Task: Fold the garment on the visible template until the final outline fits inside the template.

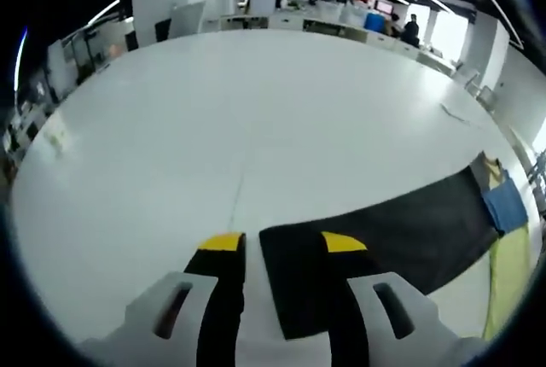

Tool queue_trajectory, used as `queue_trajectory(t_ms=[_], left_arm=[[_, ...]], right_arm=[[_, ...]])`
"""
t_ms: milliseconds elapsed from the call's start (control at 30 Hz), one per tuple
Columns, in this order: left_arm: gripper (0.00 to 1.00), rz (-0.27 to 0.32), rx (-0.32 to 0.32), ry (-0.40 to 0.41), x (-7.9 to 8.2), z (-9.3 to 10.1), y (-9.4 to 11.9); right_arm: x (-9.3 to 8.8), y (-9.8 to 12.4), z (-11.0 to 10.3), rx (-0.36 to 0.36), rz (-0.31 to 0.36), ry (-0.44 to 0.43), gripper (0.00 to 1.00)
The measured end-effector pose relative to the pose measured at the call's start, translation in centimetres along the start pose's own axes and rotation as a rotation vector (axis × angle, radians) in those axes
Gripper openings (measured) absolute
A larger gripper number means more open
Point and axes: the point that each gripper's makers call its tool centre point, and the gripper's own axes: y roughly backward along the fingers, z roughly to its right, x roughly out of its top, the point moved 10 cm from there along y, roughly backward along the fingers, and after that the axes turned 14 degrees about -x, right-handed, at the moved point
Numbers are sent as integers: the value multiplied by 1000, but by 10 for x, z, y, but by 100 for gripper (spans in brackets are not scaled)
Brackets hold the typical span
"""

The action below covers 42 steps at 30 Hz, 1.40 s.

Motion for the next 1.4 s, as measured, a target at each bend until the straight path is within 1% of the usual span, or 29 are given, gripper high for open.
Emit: queue_trajectory(t_ms=[167, 233, 267, 400, 500, 633, 700, 867, 1133, 1400], left_arm=[[26, 1, -9, 13, 0, -2, -2], [26, -11, -9, 6, 0, -2, -3], [26, -7, -7, -7, 1, -3, -4], [24, -12, -8, 8, 2, -5, -3], [21, -7, -3, 18, 2, -8, -4], [14, -1, -9, 36, 1, -8, -3], [13, 1, -8, 39, 1, -8, -3], [9, 15, 0, 87, 2, -12, -2], [1, 20, -7, 98, 1, -10, -1], [0, 17, 1, 116, 3, -5, 5]], right_arm=[[2, -2, 1, 0, 10, -5, 88], [2, -3, 1, 3, 9, -4, 88], [2, -3, 1, 3, 8, -2, 88], [1, -4, 1, 5, 5, -4, 87], [1, -5, 1, 4, 6, -5, 87], [0, -5, 1, 3, 5, -5, 87], [0, -4, 1, 2, 4, -6, 87], [1, -4, 2, 2, 4, -5, 87], [4, -3, 1, 0, 14, 0, 87], [2, 1, 1, 3, 16, -4, 87]])
